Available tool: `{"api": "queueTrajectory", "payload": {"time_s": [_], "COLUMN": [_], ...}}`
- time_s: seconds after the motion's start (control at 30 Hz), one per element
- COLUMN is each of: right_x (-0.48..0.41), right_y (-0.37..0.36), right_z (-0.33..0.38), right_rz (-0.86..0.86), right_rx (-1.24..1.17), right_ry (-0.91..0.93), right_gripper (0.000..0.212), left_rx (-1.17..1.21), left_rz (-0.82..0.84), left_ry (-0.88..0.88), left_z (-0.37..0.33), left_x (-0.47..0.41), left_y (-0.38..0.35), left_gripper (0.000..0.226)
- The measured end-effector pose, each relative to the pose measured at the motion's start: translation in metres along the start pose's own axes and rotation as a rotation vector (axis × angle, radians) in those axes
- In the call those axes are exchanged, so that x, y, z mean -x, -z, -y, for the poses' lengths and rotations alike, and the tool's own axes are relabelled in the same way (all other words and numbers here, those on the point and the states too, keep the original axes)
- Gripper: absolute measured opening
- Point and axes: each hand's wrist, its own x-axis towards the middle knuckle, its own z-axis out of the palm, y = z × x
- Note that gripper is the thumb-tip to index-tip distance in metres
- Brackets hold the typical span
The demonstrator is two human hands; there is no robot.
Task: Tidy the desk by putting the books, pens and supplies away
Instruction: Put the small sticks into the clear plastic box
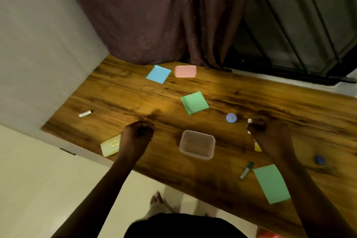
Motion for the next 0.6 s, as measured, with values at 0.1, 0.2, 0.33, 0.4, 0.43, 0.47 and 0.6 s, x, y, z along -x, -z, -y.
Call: {"api": "queueTrajectory", "payload": {"time_s": [0.1, 0.2, 0.33, 0.4, 0.43, 0.47, 0.6], "right_x": [0.0, 0.001, 0.002, 0.002, 0.003, 0.004, 0.008], "right_y": [-0.014, -0.035, -0.064, -0.08, -0.085, -0.09, -0.104], "right_z": [0.034, 0.069, 0.11, 0.125, 0.131, 0.138, 0.159], "right_rz": [0.04, 0.068, 0.098, 0.123, 0.12, 0.112, 0.069], "right_rx": [-0.089, -0.135, -0.145, -0.168, -0.171, -0.172, -0.177], "right_ry": [0.016, 0.038, 0.037, 0.026, 0.024, 0.019, 0.005], "right_gripper": [0.018, 0.014, 0.007, 0.011, 0.015, 0.018, 0.022], "left_rx": [-0.049, -0.13, -0.37, -0.545, -0.603, -0.639, -0.743], "left_rz": [-0.043, -0.146, -0.228, -0.24, -0.233, -0.222, -0.159], "left_ry": [-0.031, -0.087, -0.099, -0.126, -0.133, -0.131, -0.11], "left_z": [0.013, 0.027, 0.054, 0.07, 0.077, 0.083, 0.101], "left_x": [-0.019, -0.045, -0.091, -0.115, -0.124, -0.134, -0.162], "left_y": [0.028, 0.065, 0.124, 0.153, 0.164, 0.174, 0.198], "left_gripper": [0.013, 0.008, 0.028, 0.04, 0.044, 0.046, 0.046]}}
